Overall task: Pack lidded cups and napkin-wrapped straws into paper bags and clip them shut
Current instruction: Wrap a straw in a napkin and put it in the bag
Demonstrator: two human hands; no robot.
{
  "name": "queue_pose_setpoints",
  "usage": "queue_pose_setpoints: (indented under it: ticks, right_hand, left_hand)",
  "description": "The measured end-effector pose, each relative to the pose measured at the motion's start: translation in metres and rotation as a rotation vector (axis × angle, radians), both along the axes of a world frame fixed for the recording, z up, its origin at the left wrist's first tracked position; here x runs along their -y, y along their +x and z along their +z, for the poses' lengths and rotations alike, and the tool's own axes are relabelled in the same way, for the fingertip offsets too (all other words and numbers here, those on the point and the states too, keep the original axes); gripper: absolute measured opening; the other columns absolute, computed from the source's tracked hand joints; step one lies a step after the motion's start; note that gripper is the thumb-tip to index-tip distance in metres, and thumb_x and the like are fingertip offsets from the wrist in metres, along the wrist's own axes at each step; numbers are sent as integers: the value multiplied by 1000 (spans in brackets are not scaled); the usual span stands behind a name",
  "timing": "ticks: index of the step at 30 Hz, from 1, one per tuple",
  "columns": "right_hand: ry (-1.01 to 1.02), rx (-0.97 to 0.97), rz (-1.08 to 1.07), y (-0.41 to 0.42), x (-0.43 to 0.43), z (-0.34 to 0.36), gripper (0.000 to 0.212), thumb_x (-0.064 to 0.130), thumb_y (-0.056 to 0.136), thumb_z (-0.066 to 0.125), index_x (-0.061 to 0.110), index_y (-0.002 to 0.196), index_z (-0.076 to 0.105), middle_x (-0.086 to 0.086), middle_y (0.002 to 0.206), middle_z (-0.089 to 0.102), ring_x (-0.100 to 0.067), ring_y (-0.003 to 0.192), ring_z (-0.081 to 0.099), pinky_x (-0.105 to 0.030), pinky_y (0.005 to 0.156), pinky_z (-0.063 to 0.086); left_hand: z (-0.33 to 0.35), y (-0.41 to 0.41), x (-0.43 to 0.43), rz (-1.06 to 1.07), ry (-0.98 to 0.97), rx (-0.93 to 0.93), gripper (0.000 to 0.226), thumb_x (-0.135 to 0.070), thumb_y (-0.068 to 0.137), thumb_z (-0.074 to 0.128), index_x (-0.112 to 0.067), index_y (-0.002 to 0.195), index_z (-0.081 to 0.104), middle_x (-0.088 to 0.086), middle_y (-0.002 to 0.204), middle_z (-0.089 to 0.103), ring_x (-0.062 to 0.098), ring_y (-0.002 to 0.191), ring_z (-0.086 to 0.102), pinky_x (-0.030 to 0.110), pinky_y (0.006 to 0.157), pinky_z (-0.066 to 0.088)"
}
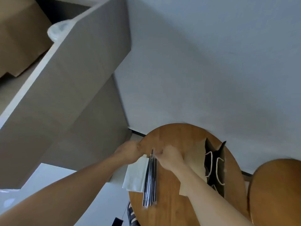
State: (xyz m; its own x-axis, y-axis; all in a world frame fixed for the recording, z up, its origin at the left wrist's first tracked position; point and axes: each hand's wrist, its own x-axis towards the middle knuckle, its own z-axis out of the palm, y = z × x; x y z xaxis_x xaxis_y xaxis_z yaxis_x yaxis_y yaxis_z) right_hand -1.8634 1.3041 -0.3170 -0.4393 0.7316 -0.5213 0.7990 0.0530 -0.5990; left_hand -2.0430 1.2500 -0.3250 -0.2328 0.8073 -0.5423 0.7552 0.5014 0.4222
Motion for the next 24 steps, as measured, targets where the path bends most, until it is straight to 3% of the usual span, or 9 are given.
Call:
queue_pose_setpoints:
  ticks: [3,6,9,12,19,24]
  right_hand:
    - [-119,22,-113,-13,22,-52,38,19,93,53,25,58,38,7,48,40,-6,38,36,-20,40,28]
    - [-170,113,-118,-24,43,-101,39,20,88,55,20,52,40,6,43,35,-12,35,32,-24,48,29]
    - [-186,156,-114,-35,54,-141,41,27,89,58,17,54,40,4,46,35,-12,37,32,-23,45,26]
    - [-155,209,-77,-46,60,-171,44,34,90,59,17,54,38,5,46,35,-10,36,32,-22,42,25]
    - [-138,307,-134,-60,71,-208,36,44,83,62,17,61,51,4,51,52,-12,42,51,-19,38,30]
    - [-89,361,-99,-61,74,-215,33,39,87,60,16,64,59,5,53,57,-11,43,55,-18,37,30]
  left_hand:
    - [-30,-12,11,42,-45,-7,34,-31,90,52,-19,121,59,1,121,64,22,107,60,31,87,49]
    - [-57,-20,23,83,-85,14,41,-34,91,50,-24,131,55,-3,129,59,19,111,57,25,80,43]
    - [-80,-25,32,140,-117,57,39,-35,89,51,-29,127,56,-6,123,61,18,97,59,26,67,48]
    - [-99,-30,37,189,-130,98,35,-34,88,53,-29,123,57,-5,116,62,17,93,60,30,80,55]
    - [-127,-35,43,219,-163,127,35,-33,88,54,-28,122,58,-13,101,52,14,90,55,27,81,51]
    - [-130,-35,50,206,-156,116,35,-29,92,52,-24,126,57,-9,110,56,12,94,54,21,72,44]
